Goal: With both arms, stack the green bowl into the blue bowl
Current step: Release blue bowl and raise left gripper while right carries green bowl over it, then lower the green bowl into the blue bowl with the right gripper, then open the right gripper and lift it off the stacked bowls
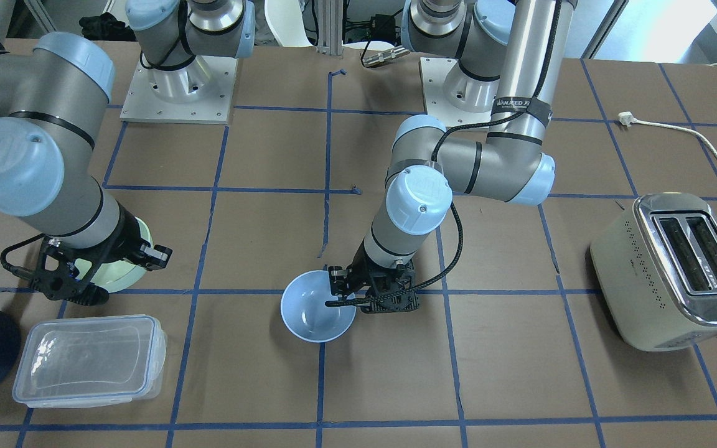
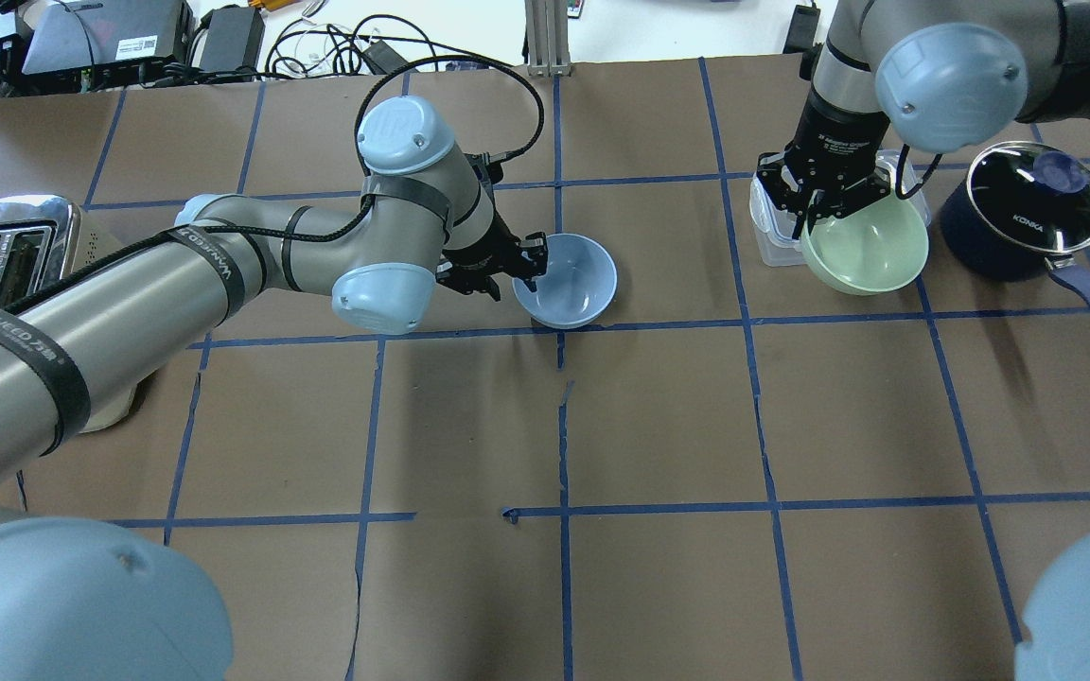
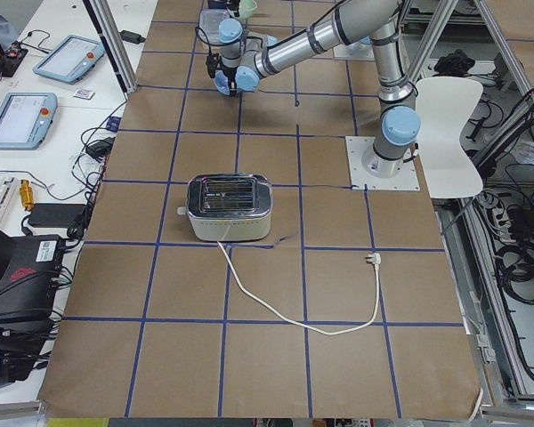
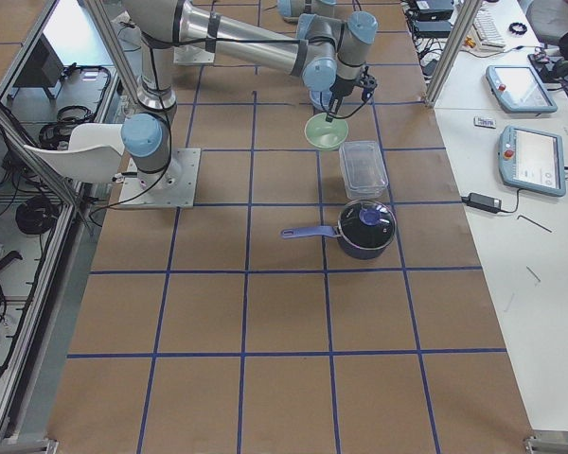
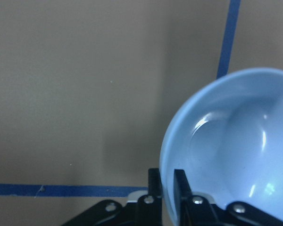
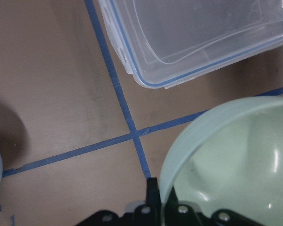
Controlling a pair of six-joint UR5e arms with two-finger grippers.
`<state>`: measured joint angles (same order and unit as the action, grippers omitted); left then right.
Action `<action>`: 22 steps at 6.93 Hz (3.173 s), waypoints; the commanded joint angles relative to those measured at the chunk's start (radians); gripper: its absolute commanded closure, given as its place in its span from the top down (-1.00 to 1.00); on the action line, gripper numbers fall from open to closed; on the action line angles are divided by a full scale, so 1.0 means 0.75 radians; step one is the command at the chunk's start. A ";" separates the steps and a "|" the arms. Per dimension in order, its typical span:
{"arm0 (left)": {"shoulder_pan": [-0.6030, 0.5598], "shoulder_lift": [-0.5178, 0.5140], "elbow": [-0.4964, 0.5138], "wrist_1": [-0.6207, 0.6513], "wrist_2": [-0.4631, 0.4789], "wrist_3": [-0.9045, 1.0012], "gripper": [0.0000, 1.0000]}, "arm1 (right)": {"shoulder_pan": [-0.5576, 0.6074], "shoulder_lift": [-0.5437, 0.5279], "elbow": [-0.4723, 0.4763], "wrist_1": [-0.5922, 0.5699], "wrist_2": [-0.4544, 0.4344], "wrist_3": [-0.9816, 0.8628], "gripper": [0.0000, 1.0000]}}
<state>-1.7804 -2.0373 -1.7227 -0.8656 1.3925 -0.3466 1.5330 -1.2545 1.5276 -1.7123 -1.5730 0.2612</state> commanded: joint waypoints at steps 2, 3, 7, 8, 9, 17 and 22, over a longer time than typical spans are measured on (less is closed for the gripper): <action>0.171 0.218 0.069 -0.337 0.124 0.326 0.85 | 0.150 0.026 -0.091 0.006 0.050 0.154 -1.00; 0.189 0.328 0.163 -0.594 0.251 0.463 0.90 | 0.219 0.057 -0.102 -0.014 0.056 0.191 -1.00; 0.220 0.607 0.295 -0.942 0.242 0.470 1.00 | 0.473 0.332 -0.388 -0.038 0.119 0.491 -1.00; 0.232 0.618 0.278 -0.928 0.242 0.468 1.00 | 0.500 0.388 -0.447 -0.038 0.124 0.515 -1.00; 0.245 0.608 0.272 -0.886 0.240 0.466 1.00 | 0.504 0.414 -0.458 -0.038 0.126 0.523 -1.00; 0.273 0.616 0.219 -0.875 0.240 0.466 1.00 | 0.572 0.499 -0.452 -0.075 0.179 0.564 -1.00; 0.275 0.614 0.217 -0.875 0.238 0.466 1.00 | 0.493 0.429 -0.501 -0.018 0.175 0.472 1.00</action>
<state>-1.5750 -1.5769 -1.5597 -1.5217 1.5708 0.0032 1.9285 -0.9081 1.1668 -1.7599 -1.4436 0.6390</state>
